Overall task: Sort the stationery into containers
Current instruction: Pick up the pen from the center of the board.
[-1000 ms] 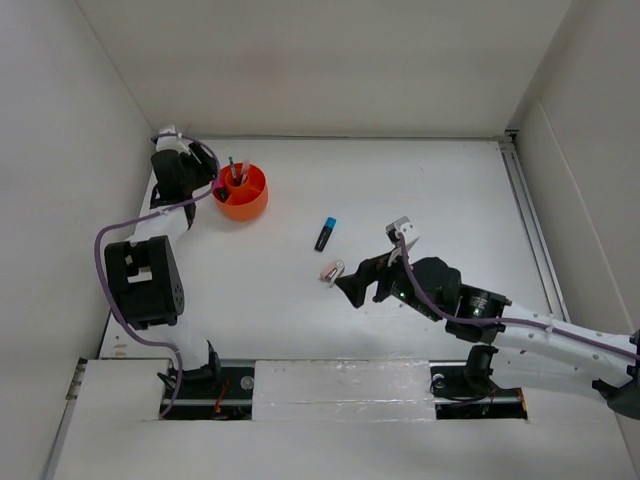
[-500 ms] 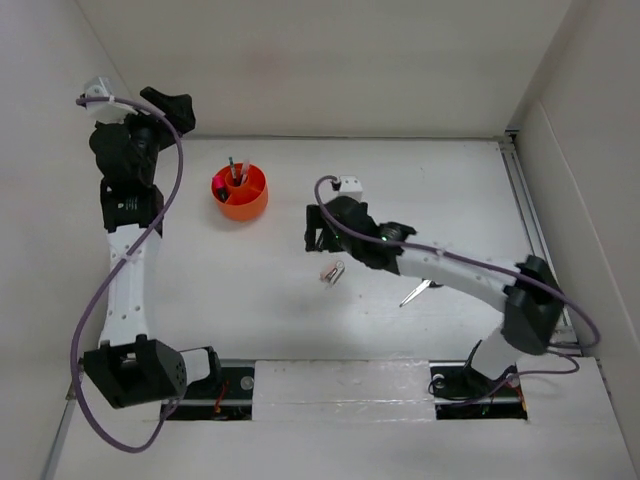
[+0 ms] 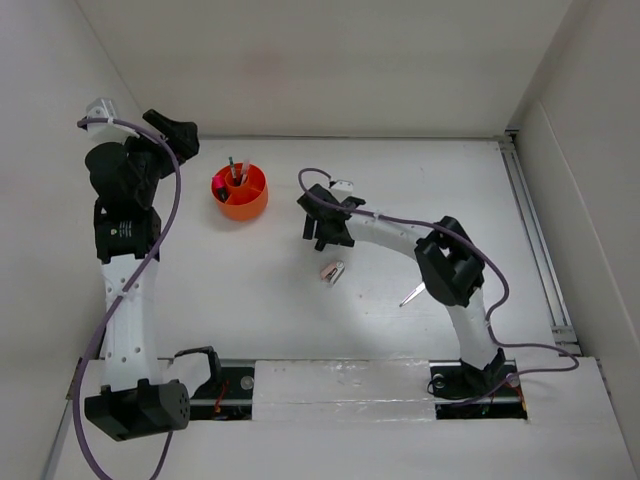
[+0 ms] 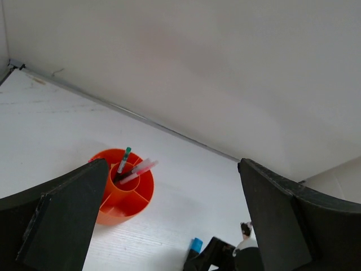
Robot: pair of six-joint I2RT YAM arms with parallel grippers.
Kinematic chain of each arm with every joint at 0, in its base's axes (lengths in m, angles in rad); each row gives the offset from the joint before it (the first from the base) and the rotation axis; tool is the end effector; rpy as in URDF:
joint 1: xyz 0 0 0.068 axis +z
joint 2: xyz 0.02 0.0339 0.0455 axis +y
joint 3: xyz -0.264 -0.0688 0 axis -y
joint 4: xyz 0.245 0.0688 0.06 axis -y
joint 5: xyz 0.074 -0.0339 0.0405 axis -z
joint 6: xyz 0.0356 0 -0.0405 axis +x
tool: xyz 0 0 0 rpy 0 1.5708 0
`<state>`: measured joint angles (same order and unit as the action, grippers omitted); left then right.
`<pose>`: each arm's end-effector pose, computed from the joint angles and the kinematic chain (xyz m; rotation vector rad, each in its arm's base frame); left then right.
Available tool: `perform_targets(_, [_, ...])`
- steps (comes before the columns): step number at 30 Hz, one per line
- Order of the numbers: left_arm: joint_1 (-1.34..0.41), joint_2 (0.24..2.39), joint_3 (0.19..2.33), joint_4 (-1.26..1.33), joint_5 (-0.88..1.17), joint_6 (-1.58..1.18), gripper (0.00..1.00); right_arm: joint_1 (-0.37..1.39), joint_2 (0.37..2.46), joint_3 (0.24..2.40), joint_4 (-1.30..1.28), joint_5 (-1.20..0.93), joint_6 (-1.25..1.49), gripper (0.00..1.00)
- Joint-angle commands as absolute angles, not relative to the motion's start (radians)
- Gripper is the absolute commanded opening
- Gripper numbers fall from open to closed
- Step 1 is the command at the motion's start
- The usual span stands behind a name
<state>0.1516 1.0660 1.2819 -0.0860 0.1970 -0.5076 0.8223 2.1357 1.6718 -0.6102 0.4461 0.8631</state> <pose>0.2252 0.0274 0.4698 -0.3146 1.4235 -0.4331 0.3228 0.3250 0.1872 0.1936 2.4817 0.0953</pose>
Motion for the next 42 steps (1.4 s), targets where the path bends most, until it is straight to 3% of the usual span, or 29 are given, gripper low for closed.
perform_targets(1, [0.15, 1.039, 1.276, -0.087, 0.202, -0.512, 1.0, 0.79, 2.114, 1.678, -0.558, 0.416, 0.891, 0.85])
perform_targets(14, [0.178, 1.057, 1.267, -0.069, 0.258, -0.531, 1.0, 0.811, 2.238, 1.776, -0.638, 0.437, 0.888, 0.78])
perform_targets(21, [0.178, 1.066, 1.267, -0.06, 0.279, -0.54, 1.0, 0.802, 2.278, 1.767, -0.681, 0.439, 0.9, 0.65])
perform_targets(26, [0.178, 1.066, 1.267, -0.06, 0.27, -0.54, 1.0, 0.802, 2.312, 1.786, -0.718, 0.449, 0.9, 0.42])
perform_targets(31, [0.178, 1.066, 1.267, -0.078, 0.252, -0.531, 1.0, 0.802, 2.312, 1.734, -0.69, 0.44, 0.891, 0.0])
perform_targets(36, [0.178, 1.097, 1.255, -0.046, 0.337, -0.544, 1.0, 0.781, 2.162, 1.545, -0.49, 0.367, 0.803, 0.0])
perform_targets(42, [0.178, 1.25, 1.212, 0.101, 0.769, -0.653, 1.0, 0.792, 1.821, 1.229, -0.118, 0.316, 0.615, 0.0])
